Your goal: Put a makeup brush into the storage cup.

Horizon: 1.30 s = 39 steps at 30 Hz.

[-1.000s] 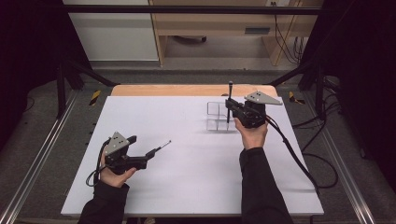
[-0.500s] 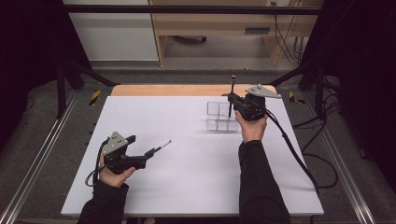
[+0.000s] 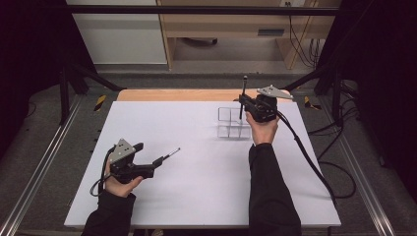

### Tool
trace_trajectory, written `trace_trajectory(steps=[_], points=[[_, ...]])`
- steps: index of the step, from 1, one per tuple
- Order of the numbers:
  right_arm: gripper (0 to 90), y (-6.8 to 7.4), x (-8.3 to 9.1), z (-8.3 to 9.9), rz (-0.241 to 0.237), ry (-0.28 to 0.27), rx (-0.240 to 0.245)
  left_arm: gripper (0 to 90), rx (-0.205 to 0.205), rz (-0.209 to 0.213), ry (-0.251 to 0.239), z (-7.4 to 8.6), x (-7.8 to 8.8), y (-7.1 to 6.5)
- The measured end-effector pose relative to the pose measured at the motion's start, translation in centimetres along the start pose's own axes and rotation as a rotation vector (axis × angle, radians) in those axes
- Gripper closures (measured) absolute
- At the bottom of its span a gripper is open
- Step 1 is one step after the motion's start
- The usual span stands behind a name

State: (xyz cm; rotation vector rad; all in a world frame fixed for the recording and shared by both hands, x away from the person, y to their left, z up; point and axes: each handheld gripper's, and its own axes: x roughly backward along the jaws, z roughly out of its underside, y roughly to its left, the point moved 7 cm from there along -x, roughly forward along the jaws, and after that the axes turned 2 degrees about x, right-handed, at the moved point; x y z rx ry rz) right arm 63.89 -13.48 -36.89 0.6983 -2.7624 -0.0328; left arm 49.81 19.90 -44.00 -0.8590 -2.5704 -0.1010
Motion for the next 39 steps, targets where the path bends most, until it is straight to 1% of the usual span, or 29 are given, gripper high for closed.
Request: trace_trajectory(steps=[4, 7, 16, 21, 31, 39], points=[[84.1, -0.1, -0.3, -0.2, 0.005, -0.010, -0.004, 10.2, -0.001, 0.001, 0.002, 0.0, -0.1, -0.1], [84.1, -0.4, -0.8, 0.0, 0.017, -0.004, -0.007, 10.2, -0.001, 0.002, 0.002, 0.1, -0.1, -0.1], [84.1, -0.7, -1.9, 0.4, 0.026, 0.006, -0.014, 10.2, 0.000, 0.003, 0.002, 0.1, -0.1, 0.0], [84.1, -0.9, -2.5, 0.9, 0.039, 0.024, -0.013, 10.1, 0.000, 0.003, 0.000, 0.1, 0.0, 0.0], [84.1, -0.6, -3.3, 1.7, 0.037, 0.040, -0.013, 10.2, -0.004, 0.003, 0.004, 0.1, 0.0, 0.0], [84.1, -0.8, -3.7, 2.7, 0.041, 0.063, -0.024, 10.2, -0.008, 0.003, 0.006, 0.2, -0.1, -0.1]])
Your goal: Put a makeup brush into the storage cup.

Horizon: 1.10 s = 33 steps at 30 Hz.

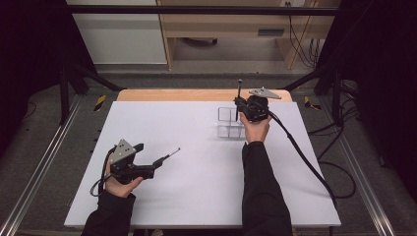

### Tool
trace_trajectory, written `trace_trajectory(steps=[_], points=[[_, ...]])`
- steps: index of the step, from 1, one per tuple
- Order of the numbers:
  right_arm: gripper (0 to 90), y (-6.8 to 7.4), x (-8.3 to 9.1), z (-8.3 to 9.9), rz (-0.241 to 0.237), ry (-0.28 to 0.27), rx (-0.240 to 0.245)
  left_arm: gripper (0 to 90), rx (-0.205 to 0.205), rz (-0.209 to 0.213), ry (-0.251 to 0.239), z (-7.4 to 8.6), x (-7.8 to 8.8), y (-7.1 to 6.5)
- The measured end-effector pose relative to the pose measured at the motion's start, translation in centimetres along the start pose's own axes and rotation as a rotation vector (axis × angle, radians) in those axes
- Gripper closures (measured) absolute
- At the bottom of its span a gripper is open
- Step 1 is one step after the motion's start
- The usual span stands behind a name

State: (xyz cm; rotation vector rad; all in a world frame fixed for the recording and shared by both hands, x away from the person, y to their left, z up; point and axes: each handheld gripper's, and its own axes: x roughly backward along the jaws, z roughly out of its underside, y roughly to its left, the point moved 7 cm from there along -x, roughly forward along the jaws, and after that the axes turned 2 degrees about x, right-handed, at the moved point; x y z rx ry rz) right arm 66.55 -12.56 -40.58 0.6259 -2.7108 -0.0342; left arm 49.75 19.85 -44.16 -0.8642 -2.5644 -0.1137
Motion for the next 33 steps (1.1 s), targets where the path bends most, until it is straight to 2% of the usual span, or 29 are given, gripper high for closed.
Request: trace_trajectory(steps=[23, 33], points=[[84.1, -0.3, -0.7, 2.8, 0.000, 0.051, -0.020, 10.2, -0.002, 0.001, 0.001, 0.0, -0.1, -0.1], [84.1, -0.3, -0.9, 3.8, 0.004, 0.072, -0.013, 10.2, -0.005, 0.000, 0.005, 0.1, -0.1, -0.1]])
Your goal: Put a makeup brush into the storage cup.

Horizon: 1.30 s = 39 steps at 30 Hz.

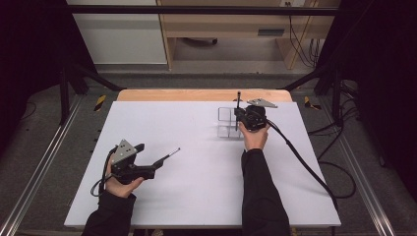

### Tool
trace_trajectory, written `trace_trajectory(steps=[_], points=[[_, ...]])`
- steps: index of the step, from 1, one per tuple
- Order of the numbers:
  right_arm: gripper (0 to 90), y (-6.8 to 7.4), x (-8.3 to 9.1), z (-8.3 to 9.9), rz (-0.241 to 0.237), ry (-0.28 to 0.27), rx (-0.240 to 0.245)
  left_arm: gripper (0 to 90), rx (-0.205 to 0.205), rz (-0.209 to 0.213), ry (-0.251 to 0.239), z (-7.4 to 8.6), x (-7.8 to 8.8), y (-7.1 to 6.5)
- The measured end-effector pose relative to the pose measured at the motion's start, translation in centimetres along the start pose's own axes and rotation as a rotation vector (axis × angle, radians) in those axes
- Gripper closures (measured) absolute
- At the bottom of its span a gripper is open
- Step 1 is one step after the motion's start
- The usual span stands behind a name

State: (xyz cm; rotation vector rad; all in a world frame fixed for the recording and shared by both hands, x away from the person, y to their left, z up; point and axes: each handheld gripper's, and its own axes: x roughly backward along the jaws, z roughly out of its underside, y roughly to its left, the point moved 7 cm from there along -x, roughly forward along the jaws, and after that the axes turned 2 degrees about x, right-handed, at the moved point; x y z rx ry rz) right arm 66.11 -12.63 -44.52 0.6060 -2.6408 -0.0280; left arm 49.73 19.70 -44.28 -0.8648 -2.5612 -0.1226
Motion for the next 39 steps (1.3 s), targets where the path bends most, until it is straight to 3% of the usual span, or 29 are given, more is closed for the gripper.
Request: trace_trajectory(steps=[20, 29, 39], points=[[81.0, 0.5, -0.1, 0.9, -0.006, 0.045, 0.011, 10.2, 0.001, -0.001, 0.002, 0.1, 0.0, 0.0], [72.5, 0.8, 2.0, 0.1, -0.016, 0.010, 0.033, 10.2, -0.004, -0.002, 0.009, 0.1, -0.1, -0.1], [54.0, 2.6, 5.3, 0.1, -0.106, -0.006, 0.074, 10.2, -0.005, -0.003, 0.012, 0.2, -0.2, -0.1]])
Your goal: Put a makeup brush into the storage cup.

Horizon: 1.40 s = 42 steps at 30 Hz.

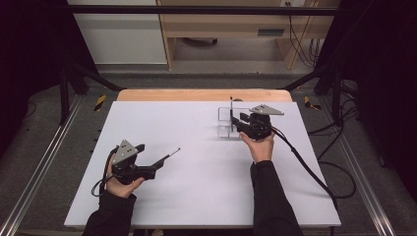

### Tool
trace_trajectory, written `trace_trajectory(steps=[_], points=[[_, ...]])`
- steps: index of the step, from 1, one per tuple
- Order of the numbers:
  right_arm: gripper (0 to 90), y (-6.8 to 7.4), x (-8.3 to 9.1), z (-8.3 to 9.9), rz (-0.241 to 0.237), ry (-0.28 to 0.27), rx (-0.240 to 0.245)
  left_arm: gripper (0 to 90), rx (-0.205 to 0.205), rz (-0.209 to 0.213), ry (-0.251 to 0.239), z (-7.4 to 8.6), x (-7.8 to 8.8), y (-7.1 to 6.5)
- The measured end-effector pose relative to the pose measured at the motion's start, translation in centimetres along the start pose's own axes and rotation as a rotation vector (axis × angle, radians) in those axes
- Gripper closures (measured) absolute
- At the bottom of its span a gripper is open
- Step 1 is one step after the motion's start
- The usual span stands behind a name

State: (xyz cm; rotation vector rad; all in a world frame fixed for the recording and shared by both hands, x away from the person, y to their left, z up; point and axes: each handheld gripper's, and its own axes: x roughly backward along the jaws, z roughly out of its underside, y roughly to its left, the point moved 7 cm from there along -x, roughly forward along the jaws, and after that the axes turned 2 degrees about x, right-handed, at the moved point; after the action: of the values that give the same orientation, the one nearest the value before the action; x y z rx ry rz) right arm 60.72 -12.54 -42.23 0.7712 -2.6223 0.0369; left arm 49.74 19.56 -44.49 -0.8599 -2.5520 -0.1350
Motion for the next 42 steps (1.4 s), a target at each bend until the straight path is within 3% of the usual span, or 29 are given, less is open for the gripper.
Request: trace_trajectory(steps=[9, 19, 31, 42], points=[[41.1, 1.5, 2.7, 0.5, -0.047, -0.020, 0.022, 10.1, -0.005, -0.003, 0.004, 0.0, -0.1, -0.1], [26.0, 2.1, 4.7, 1.8, -0.065, -0.017, 0.031, 9.9, -0.007, -0.004, 0.010, 0.1, -0.2, -0.1], [15.5, 2.7, 7.1, 2.5, -0.085, -0.035, 0.051, 9.5, -0.007, -0.006, 0.018, 0.2, -0.2, 0.1], [10.5, 2.4, 8.3, 3.7, -0.070, -0.012, 0.052, 8.8, -0.007, 0.003, 0.028, 0.1, -0.1, 0.2]])
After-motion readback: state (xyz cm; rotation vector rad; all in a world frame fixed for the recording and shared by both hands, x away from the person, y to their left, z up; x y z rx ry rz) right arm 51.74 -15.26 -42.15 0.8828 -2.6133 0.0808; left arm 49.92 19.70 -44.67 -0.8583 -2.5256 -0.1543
